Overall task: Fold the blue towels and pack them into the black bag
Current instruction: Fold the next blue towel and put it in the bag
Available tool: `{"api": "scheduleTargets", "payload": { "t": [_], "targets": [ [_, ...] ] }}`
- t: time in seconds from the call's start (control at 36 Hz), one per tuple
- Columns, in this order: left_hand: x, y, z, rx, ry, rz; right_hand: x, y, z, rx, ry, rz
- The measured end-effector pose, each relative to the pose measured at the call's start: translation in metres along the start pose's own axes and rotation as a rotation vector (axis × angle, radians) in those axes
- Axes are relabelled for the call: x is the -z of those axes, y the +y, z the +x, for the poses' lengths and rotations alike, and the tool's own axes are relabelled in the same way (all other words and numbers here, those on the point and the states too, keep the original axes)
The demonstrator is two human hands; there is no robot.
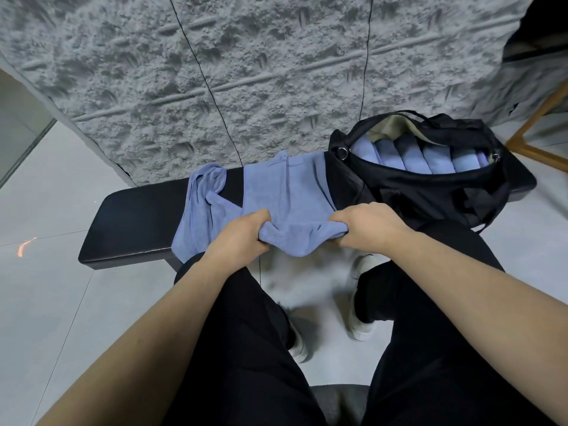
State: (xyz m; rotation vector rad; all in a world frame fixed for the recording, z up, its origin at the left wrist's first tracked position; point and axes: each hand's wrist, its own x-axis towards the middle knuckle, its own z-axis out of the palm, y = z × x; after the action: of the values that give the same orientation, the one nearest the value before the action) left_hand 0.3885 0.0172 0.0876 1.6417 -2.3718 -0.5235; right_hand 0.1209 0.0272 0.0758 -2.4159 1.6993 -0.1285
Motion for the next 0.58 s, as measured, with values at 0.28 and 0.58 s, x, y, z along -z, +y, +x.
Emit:
{"api": "scheduleTargets", "payload": {
  "t": [0.28, 0.58],
  "targets": [
    [0.003, 0.001, -0.001, 0.05, -0.084, -0.146, -0.005, 0.004, 0.005, 0.069, -0.028, 0.403],
    [0.0, 0.013, 0.007, 0.111, -0.209, 0.106, 0.009, -0.005, 0.001, -0.014, -0.112, 0.546]
  ]
}}
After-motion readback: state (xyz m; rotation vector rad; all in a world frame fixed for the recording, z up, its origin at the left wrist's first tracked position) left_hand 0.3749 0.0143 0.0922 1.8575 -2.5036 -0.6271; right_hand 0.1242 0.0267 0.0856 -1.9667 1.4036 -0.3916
